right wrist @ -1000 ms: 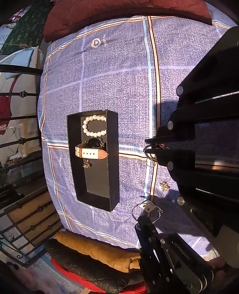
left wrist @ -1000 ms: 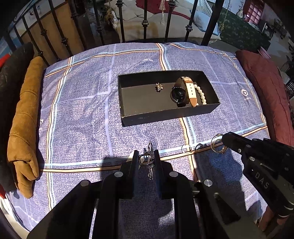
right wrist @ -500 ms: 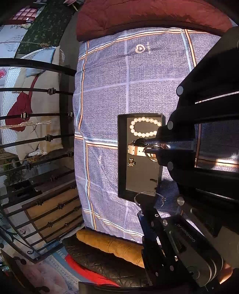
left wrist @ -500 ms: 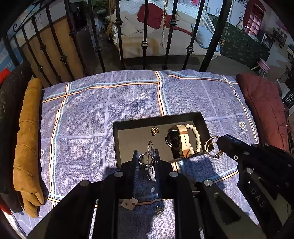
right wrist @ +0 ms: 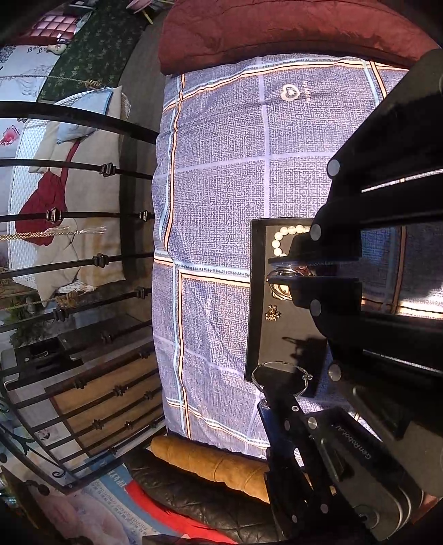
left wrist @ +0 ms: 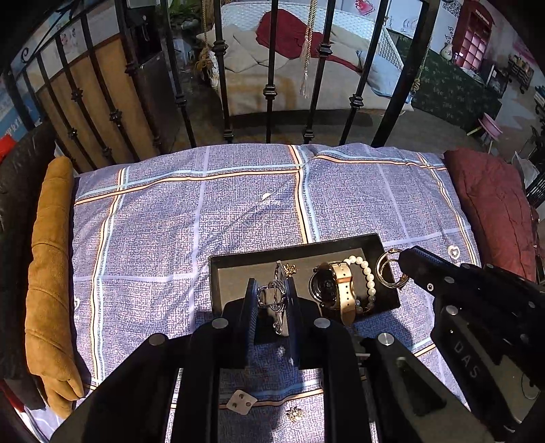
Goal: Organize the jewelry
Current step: 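Carry the ring into the box while the left gripper carries a silver earring there, then open both grippers over the box to release the ring and earring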
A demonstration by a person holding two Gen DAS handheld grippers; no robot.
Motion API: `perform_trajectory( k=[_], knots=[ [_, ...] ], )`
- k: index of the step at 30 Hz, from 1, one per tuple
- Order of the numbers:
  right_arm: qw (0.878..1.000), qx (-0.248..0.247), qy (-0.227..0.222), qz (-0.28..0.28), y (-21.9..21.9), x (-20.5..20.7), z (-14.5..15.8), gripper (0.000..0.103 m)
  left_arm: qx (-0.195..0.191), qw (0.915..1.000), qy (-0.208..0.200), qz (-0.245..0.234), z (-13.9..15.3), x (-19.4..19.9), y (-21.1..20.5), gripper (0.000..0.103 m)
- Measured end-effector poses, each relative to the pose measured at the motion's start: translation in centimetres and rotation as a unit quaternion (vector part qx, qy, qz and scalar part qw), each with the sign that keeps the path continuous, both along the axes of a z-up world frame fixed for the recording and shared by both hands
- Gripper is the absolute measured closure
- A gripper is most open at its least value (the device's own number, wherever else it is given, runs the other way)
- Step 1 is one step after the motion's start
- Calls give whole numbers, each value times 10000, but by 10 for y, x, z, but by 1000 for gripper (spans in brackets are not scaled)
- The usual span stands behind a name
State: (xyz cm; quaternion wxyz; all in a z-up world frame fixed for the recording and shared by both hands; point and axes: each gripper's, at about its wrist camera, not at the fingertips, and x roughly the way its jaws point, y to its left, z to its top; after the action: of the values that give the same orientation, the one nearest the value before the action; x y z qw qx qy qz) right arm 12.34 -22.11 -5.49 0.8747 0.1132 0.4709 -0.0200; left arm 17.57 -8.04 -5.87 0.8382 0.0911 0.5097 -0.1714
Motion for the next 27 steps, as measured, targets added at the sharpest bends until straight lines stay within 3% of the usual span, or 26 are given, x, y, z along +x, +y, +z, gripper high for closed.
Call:
perform_trajectory(
  k=[13, 27],
  knots=[
    [9998, -58, 155, -145, -10, 17, -12, 97, 27, 10000, 2, -15, -2, 7, -2, 88],
    [9997, -104, 149, -166, -11, 8, -10, 97, -22, 9999, 126, 10, -11, 7, -10, 87]
  ],
)
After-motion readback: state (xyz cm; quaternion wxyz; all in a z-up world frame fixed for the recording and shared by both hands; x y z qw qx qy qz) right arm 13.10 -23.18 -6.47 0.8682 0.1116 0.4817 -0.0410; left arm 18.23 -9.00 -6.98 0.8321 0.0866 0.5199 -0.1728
